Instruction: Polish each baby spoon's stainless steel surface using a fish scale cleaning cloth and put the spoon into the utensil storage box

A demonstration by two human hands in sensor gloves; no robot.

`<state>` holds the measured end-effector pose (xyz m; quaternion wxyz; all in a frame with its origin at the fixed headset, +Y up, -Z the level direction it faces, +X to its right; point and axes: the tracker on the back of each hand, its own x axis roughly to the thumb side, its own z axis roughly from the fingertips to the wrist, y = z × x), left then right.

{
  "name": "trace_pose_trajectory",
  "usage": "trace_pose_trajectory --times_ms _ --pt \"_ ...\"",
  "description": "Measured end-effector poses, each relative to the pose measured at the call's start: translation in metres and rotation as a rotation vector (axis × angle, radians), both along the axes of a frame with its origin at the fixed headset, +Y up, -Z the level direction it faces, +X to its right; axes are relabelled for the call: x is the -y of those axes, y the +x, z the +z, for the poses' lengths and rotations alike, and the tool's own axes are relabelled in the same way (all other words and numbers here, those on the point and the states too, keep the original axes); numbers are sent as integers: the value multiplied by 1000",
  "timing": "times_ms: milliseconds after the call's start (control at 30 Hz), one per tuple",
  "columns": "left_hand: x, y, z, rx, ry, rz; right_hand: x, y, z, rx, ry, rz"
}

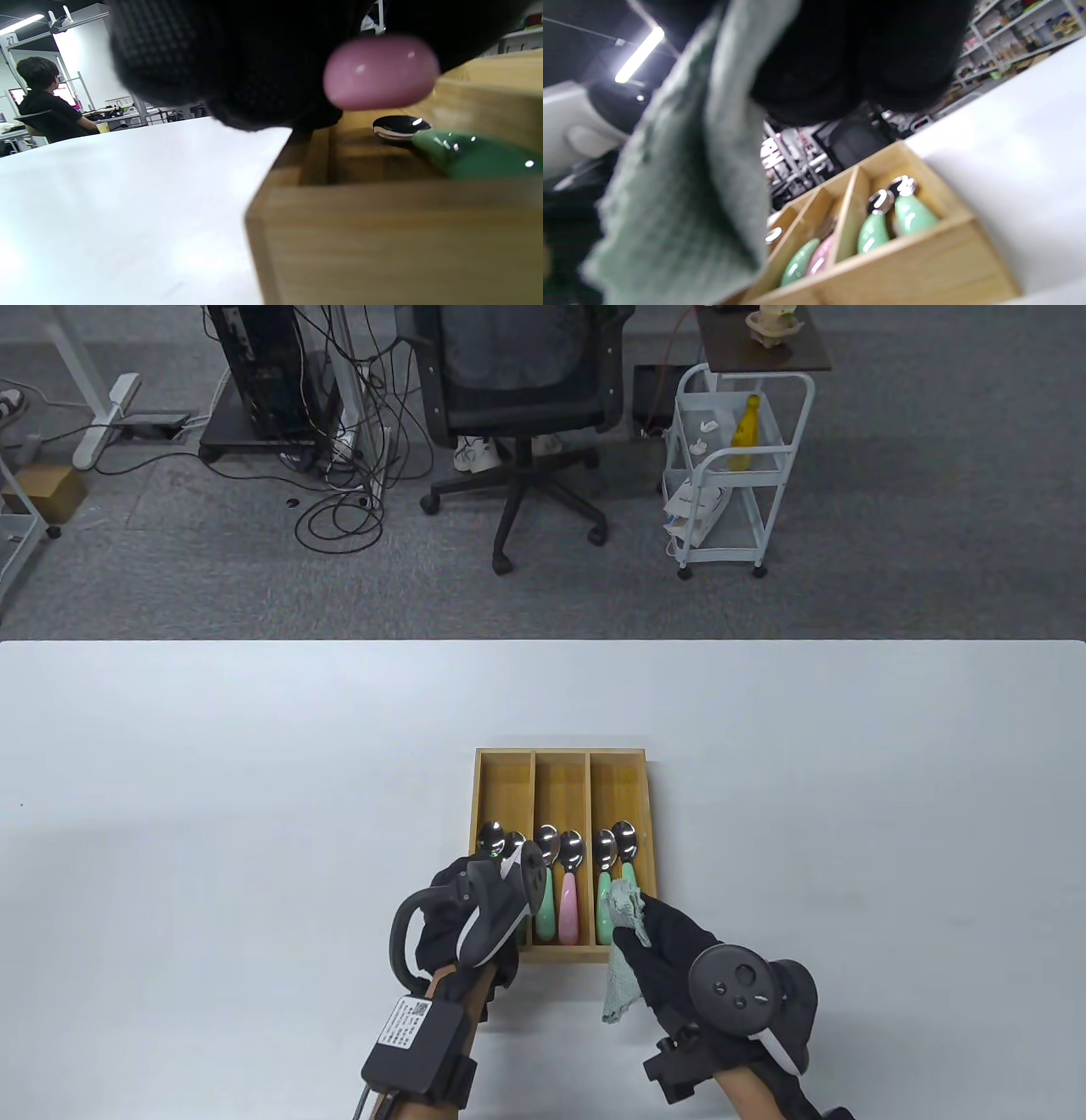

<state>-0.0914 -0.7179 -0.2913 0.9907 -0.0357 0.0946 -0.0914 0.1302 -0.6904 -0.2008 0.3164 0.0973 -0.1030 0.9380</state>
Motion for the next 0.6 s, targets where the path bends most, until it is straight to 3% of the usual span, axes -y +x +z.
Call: trace_pose_trajectory --times_ms 333,600 --pt "-1 7 -7 -34 -50 -41 1 -1 -1 -2 0 18" --pt "-4 0 3 -10 -22 10 0 -1 -1 -1 6 33"
